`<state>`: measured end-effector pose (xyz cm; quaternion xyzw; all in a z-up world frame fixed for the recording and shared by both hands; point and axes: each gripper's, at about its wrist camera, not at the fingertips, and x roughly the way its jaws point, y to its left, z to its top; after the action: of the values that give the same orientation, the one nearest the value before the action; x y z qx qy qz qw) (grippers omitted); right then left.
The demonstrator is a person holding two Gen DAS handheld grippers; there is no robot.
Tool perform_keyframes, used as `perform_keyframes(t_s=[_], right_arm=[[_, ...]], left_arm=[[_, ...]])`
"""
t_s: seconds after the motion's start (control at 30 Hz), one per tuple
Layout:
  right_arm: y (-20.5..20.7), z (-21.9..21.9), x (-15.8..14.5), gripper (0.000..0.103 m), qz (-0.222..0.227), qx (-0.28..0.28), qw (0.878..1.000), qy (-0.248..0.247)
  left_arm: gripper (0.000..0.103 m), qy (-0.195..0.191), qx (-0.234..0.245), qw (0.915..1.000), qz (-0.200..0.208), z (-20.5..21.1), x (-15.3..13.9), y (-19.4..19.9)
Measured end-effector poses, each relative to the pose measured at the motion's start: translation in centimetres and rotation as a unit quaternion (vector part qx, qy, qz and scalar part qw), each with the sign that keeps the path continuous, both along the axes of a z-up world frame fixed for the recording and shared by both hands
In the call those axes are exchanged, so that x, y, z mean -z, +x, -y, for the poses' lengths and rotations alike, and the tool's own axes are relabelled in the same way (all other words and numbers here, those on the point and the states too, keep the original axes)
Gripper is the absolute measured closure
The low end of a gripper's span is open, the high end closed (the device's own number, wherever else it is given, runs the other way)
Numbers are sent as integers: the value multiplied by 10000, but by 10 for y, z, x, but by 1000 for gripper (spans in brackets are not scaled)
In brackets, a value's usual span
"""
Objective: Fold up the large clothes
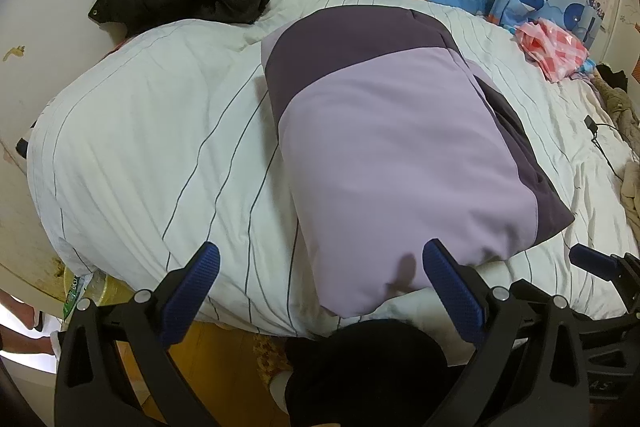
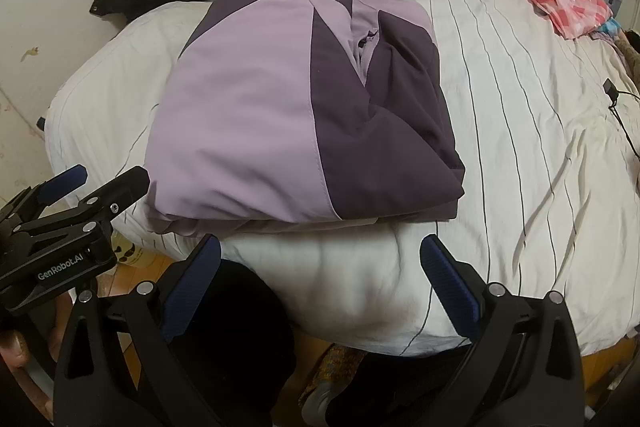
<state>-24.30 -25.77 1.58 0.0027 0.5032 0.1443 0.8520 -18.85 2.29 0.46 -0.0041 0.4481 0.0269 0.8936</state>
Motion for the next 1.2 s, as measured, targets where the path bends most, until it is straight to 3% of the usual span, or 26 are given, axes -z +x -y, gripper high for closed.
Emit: perform_keyframes(t_s=[1.2], right_arm=[[0, 4, -1, 7, -15, 19, 10000, 56]], left_arm=[[6, -74, -19, 9999, -87, 0, -3, 3]])
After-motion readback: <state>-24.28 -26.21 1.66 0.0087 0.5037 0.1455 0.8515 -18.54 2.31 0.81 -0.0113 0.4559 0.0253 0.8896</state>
